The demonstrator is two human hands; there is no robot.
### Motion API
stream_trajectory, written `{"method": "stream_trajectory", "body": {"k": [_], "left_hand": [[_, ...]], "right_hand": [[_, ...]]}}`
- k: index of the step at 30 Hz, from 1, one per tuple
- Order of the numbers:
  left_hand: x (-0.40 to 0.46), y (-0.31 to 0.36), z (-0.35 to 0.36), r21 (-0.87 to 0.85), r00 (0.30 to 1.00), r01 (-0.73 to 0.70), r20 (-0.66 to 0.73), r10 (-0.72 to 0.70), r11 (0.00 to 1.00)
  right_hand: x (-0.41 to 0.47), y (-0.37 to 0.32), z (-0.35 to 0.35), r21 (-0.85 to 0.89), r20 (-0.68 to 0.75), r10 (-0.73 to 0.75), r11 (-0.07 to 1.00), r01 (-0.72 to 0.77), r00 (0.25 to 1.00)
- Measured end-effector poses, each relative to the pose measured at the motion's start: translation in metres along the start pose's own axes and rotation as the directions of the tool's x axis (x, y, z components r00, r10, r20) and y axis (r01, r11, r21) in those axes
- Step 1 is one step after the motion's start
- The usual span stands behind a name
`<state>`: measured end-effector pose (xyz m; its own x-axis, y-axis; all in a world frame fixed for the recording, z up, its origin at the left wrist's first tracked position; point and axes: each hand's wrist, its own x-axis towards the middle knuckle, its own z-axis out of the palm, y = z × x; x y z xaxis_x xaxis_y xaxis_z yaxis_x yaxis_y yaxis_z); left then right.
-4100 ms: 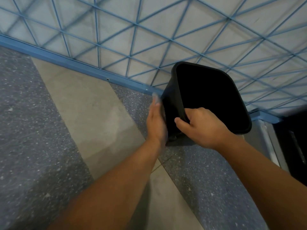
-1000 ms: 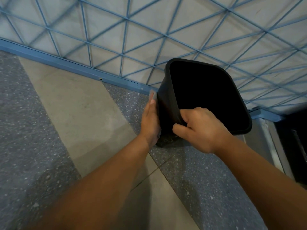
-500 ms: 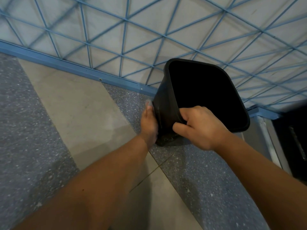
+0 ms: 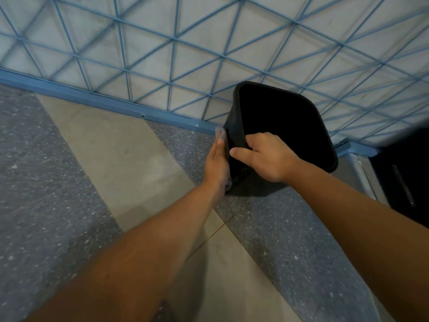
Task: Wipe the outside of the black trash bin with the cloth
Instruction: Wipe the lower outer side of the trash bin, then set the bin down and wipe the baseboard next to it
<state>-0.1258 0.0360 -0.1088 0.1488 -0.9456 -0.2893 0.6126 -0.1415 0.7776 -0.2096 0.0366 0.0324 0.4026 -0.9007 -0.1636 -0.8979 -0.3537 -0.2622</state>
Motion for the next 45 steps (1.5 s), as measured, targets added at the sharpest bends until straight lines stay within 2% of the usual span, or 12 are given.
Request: {"method": "stream_trajectory", "body": {"k": [5, 8, 13, 16, 21, 25, 27, 33, 37, 40, 42, 45], "left_hand": [[0.002, -0.049, -0.016, -0.113, 0.991, 0.123, -0.034, -0.127, 0.986], [-0.025, -0.039, -0.003, -0.152, 0.991, 0.13, 0.015, -0.129, 0.98], [-0.044, 0.009, 0.031, -0.192, 0.993, -0.113, -0.012, 0.113, 0.975], [-0.031, -0.007, 0.013, 0.002, 0.984, -0.177, 0.002, 0.177, 0.984], [-0.018, -0.044, -0.027, 0.091, 0.987, 0.161, 0.002, -0.162, 0.983], [-0.004, -0.032, -0.052, 0.055, 0.846, 0.533, -0.046, -0.531, 0.844], [-0.001, -0.014, -0.066, -0.011, 0.804, 0.594, -0.016, -0.594, 0.804], [-0.009, 0.031, -0.094, -0.171, 0.832, 0.553, 0.06, -0.552, 0.815], [-0.012, 0.059, -0.083, -0.159, 0.88, 0.474, 0.053, -0.471, 0.866], [-0.016, 0.079, -0.065, -0.025, 0.926, 0.369, 0.1, -0.365, 0.929], [-0.015, 0.084, -0.057, 0.158, 0.954, 0.288, 0.038, -0.298, 0.944], [-0.018, 0.092, -0.05, 0.487, 0.992, 0.119, -0.018, -0.126, 0.865]], "right_hand": [[-0.008, -0.001, 0.001, -0.013, 0.013, -0.037, 0.999, 0.038, 0.999], [-0.012, 0.0, 0.001, 0.002, 0.01, -0.053, 0.999, 0.053, 0.999], [-0.013, 0.002, 0.0, -0.012, 0.013, -0.099, 0.995, 0.099, 0.995], [-0.018, 0.003, 0.0, -0.013, 0.032, -0.122, 0.992, 0.123, 0.992], [-0.03, 0.006, 0.0, -0.001, 0.05, -0.124, 0.992, 0.124, 0.991], [-0.034, 0.013, -0.002, 0.006, 0.035, -0.114, 0.993, 0.114, 0.993], [-0.034, 0.017, -0.002, 0.01, 0.033, -0.108, 0.994, 0.108, 0.994], [-0.034, 0.02, -0.001, 0.071, 0.028, -0.095, 0.993, 0.093, 0.995], [-0.031, 0.022, -0.001, 0.005, 0.057, -0.055, 0.998, 0.055, 0.997], [-0.033, 0.019, -0.003, -0.096, 0.081, -0.041, 0.994, 0.049, 0.996], [-0.036, 0.018, -0.005, -0.149, 0.098, -0.035, 0.988, 0.049, 0.995], [-0.04, 0.019, -0.008, -0.131, 0.111, -0.023, 0.991, 0.038, 0.994]]}}
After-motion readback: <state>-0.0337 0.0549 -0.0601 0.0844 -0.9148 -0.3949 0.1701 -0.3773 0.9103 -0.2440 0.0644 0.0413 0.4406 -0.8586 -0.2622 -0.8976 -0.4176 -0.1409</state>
